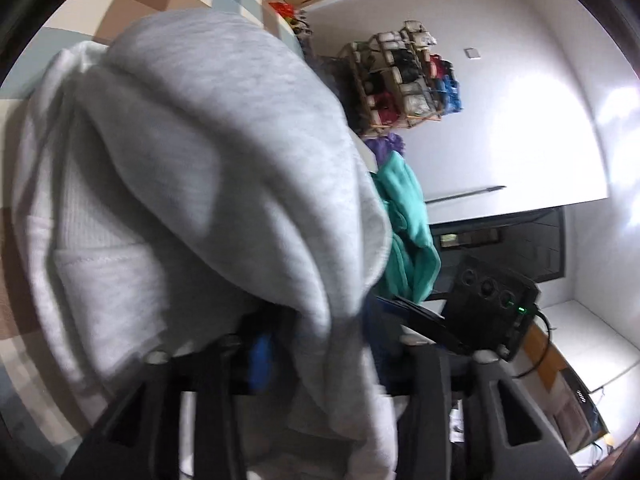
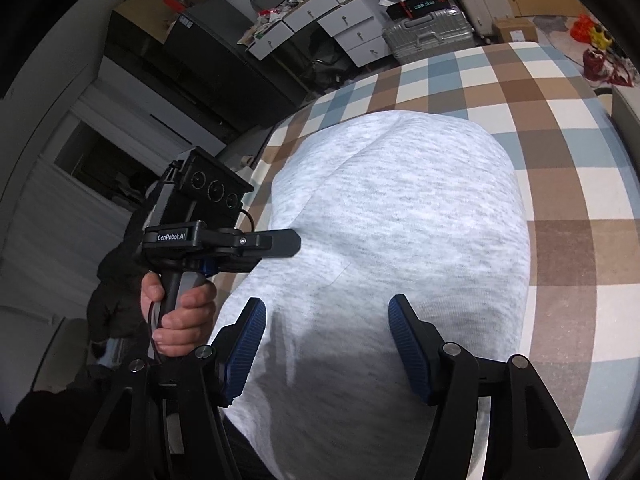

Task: Fold large clothes
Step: 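Roll the hoodie bundle over with the left tool while the right tool smooths it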

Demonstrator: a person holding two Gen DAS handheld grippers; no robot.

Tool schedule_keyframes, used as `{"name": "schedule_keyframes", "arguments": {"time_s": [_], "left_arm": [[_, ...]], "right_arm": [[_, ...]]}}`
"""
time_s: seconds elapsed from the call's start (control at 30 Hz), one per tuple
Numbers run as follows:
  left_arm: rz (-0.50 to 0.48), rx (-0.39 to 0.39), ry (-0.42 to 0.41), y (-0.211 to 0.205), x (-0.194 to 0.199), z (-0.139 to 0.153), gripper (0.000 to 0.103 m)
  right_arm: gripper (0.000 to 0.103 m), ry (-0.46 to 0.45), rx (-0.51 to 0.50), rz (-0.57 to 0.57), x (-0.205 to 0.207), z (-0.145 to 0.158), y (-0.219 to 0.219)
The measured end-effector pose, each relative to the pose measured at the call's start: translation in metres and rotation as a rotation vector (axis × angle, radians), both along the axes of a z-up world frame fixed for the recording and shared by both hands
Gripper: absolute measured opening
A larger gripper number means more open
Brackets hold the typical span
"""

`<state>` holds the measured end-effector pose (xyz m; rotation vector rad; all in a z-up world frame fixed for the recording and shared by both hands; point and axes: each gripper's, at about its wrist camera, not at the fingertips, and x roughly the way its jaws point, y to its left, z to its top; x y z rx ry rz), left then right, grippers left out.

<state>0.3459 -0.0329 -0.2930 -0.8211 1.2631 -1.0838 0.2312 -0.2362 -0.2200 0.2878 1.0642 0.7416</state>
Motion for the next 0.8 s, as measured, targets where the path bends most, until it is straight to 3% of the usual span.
{"name": "schedule_keyframes", "arguments": {"time_s": [0.17,0.27,0.3,0.4,0.57,0.7,0.8], "left_arm": [[0.103,-0.109,0.057,0.009,0.012,-0.004,0.044],[0.090,-0.015,0.030,-0.006,0.006,-0.010,0.039],[0.077,0.052,0.001,-0.014,0.001,-0.008,0.018],[0.065,0.107,-0.039,-0.021,-0.005,-0.002,0.007],[0.020,0.165,-0.057,-0.015,0.002,0.011,0.005],[-0.027,0.172,-0.087,-0.012,0.008,0.041,0.005],[-0.084,0.219,-0.111,-0.007,-0.001,0.042,0.005]], "right_arm": [[0.065,0.003,0.008,-0.006,-0.001,0.001,-0.003],[0.065,0.011,0.022,-0.018,-0.004,0.001,-0.008],[0.065,0.012,0.027,-0.019,-0.005,0.002,-0.009],[0.065,-0.001,-0.002,-0.013,-0.016,0.007,-0.009],[0.065,-0.043,-0.124,0.010,-0.031,0.013,0.004],[0.065,-0.059,-0.209,0.087,-0.039,0.012,0.029],[0.065,-0.104,-0.346,0.167,-0.048,0.013,0.059]]}}
